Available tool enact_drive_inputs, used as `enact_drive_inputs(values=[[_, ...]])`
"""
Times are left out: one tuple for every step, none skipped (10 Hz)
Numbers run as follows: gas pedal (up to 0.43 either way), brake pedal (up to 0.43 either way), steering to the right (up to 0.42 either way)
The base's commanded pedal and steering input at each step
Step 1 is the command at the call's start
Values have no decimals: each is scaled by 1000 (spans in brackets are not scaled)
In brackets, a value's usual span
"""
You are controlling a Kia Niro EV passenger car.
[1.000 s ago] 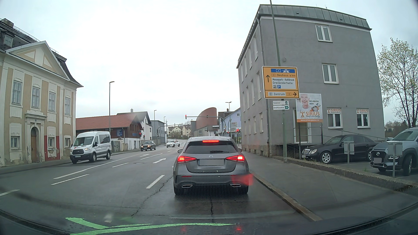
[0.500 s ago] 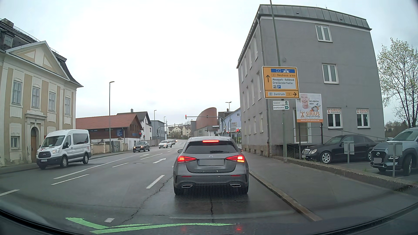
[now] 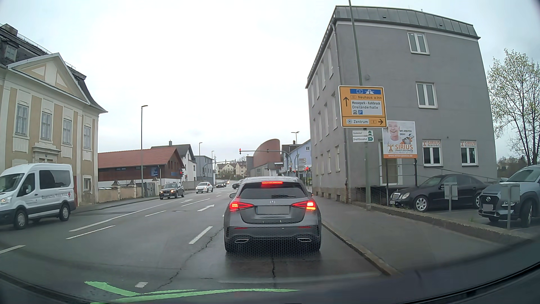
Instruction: Follow the waypoints while adhering to traffic rules and regulations
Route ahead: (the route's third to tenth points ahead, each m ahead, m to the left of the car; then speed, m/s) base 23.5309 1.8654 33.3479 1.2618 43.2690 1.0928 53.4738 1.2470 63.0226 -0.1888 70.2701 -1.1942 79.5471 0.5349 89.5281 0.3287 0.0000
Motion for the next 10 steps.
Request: enact_drive_inputs(values=[[0,274,-10],[0,274,-10],[0,280,-11],[0,287,-11],[0,287,-10],[0,287,-11],[0,287,-12],[0,280,-12],[0,280,-12],[0,280,-12]])
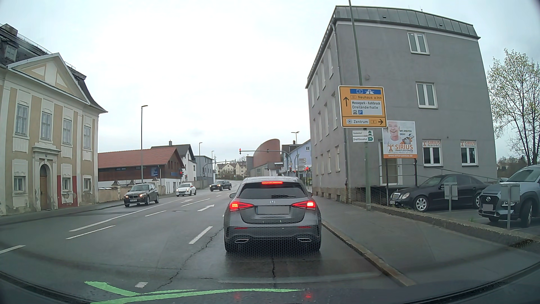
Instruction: Follow the waypoints while adhering to traffic rules and regulations
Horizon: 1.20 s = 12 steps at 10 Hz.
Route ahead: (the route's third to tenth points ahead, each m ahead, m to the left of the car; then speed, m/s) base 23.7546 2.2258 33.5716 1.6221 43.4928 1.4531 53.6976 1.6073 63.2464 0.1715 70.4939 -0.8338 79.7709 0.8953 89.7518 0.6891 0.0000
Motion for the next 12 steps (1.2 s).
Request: enact_drive_inputs(values=[[0,280,-12],[0,280,-12],[0,280,-12],[0,280,-12],[0,274,-11],[0,280,-10],[0,274,-8],[0,280,-7],[0,280,-8],[0,280,-7],[0,274,-7],[0,280,-7]])
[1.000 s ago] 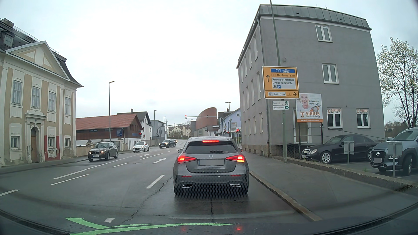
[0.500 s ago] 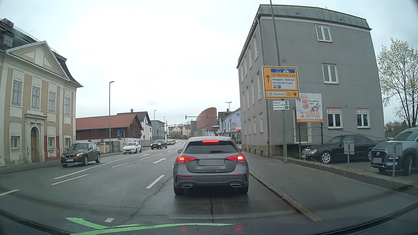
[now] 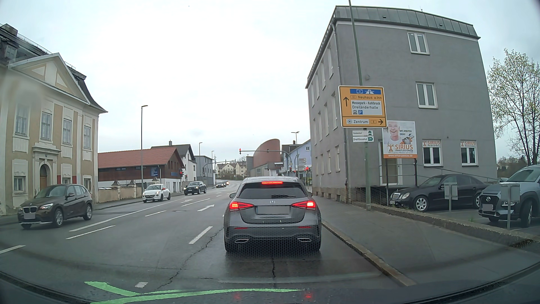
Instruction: Follow the waypoints while adhering to traffic rules and regulations
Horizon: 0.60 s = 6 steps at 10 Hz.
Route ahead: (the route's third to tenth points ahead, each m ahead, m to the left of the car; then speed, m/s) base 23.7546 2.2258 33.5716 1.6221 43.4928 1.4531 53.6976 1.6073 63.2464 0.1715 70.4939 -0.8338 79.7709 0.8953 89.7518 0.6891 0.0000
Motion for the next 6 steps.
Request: enact_drive_inputs(values=[[0,280,-7],[0,280,-7],[0,274,-8],[0,280,-7],[0,280,-7],[0,274,-7]])
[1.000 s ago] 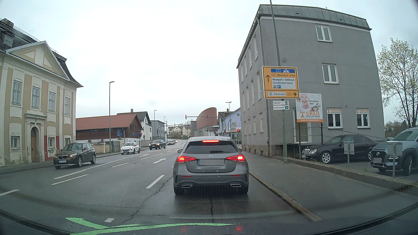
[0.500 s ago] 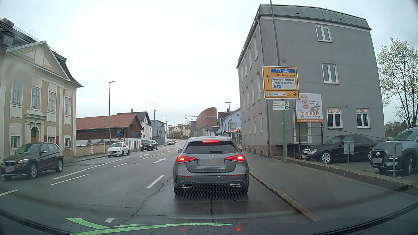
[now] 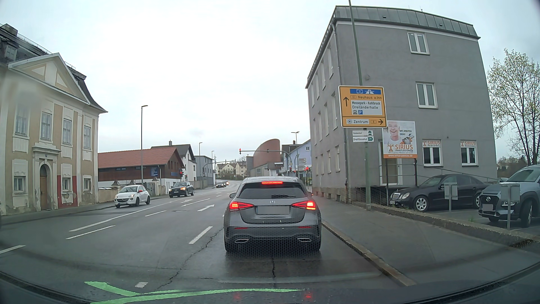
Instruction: Follow the waypoints while adhering to traffic rules and regulations
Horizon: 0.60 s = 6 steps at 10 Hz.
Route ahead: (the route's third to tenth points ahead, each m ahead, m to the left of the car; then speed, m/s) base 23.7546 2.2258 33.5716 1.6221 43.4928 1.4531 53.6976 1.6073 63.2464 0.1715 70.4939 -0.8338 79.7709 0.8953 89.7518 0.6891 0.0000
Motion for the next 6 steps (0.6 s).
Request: enact_drive_inputs(values=[[0,280,-7],[0,280,-7],[0,280,-7],[0,280,-7],[0,274,-7],[0,280,-7]])
